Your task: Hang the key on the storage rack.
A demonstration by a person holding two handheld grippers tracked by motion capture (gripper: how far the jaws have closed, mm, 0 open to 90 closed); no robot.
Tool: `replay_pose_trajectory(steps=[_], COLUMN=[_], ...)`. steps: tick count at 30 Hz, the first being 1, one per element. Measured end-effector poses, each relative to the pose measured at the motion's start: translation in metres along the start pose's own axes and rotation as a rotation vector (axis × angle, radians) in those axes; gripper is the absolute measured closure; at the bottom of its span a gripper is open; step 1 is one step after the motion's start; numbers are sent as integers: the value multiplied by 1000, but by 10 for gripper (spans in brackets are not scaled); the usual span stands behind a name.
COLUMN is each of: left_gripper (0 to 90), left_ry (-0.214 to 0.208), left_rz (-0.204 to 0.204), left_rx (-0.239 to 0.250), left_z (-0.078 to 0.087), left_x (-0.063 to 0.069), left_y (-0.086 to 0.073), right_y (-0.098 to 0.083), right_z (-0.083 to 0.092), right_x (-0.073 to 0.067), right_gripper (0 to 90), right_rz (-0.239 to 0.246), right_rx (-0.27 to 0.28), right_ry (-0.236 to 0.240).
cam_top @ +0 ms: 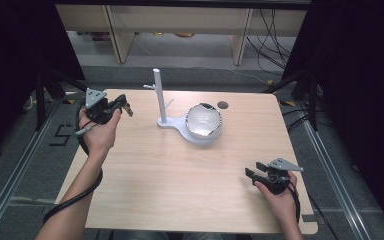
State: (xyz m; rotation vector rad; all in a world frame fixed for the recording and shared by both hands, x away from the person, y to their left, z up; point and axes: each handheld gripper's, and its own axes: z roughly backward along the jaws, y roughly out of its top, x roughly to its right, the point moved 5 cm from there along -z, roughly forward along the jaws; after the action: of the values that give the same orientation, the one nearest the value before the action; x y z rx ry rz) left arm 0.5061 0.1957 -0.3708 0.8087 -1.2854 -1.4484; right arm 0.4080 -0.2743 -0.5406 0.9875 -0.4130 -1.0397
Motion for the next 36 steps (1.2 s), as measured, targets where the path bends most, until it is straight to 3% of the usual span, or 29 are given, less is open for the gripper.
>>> replay_pose_trajectory(steps=[10, 12, 14, 18, 19, 22, 26, 35, 36], left_gripper=[894, 894, 894, 894, 894, 893, 894, 894, 893], left_ry=[1, 0, -1, 4, 4, 7, 12, 18, 20], left_rz=[-8, -12, -13, -24, -25, -29, -33, -34, -33], left_rx=[25, 30, 35, 47, 50, 56, 63, 73, 74], left_z=[-11, -12, -14, -18, -19, -21, -25, -33, -34], left_x=[4, 4, 5, 6, 6, 6, 6, 6, 5], left_y=[4, 4, 4, 6, 6, 8, 10, 14, 14], right_y=[0, -1, 0, 0, -1, 0, -1, 0, -1], right_z=[0, 0, 0, 1, 2, 1, 1, 1, 2], right_x=[1, -3, -1, -1, -3, 0, -1, -1, -2], right_gripper=[442, 441, 441, 441, 441, 442, 441, 442, 442], right_rz=[1, -53, -29, -16, -39, -10, -28, -17, -36], right_rx=[8, 7, 13, 5, -6, 5, -3, 7, -3], right_ry=[0, 9, 13, -3, -4, -3, 1, -1, -1])
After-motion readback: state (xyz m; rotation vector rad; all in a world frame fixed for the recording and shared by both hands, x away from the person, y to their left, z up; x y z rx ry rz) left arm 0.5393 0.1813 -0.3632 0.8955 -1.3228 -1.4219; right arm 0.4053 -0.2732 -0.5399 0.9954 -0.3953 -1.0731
